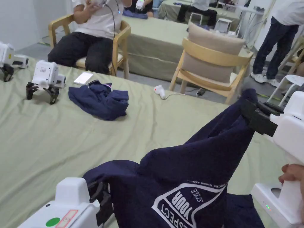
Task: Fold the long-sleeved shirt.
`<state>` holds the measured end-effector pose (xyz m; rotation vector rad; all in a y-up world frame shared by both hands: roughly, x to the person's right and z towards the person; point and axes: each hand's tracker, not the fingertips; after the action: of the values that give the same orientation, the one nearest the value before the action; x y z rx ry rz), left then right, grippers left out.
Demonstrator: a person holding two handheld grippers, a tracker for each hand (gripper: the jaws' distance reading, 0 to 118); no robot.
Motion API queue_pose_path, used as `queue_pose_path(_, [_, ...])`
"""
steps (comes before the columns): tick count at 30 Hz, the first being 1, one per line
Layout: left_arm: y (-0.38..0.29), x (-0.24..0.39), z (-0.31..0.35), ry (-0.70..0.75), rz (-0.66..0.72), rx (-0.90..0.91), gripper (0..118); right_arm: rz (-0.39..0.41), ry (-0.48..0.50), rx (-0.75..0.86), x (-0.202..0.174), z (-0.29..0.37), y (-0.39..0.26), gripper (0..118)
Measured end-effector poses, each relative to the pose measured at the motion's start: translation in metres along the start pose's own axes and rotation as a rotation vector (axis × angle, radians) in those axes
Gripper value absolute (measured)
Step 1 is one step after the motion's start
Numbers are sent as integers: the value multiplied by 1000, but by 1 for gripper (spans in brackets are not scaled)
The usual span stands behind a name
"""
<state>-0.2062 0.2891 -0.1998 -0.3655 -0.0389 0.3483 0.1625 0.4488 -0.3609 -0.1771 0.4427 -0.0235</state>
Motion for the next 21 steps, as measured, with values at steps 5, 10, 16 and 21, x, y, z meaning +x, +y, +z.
queue_pose_path(5, [78, 16, 10, -3, -34, 165, 4, 19, -25, 94, 12, 55, 51, 7])
queue_pose_path(10, [164, 37, 17, -18, -100, 291, 4, 46, -55, 179, 14, 83, 99, 7])
queue_pose_path(16, [267, 72, 20, -22, -203, 419, 4, 7, -98, 260, 23, 100, 167, 7])
queue_pose_path(21, [357, 108, 8, -44, -208, 453, 4, -38, -136, 274, 31, 86, 234, 7])
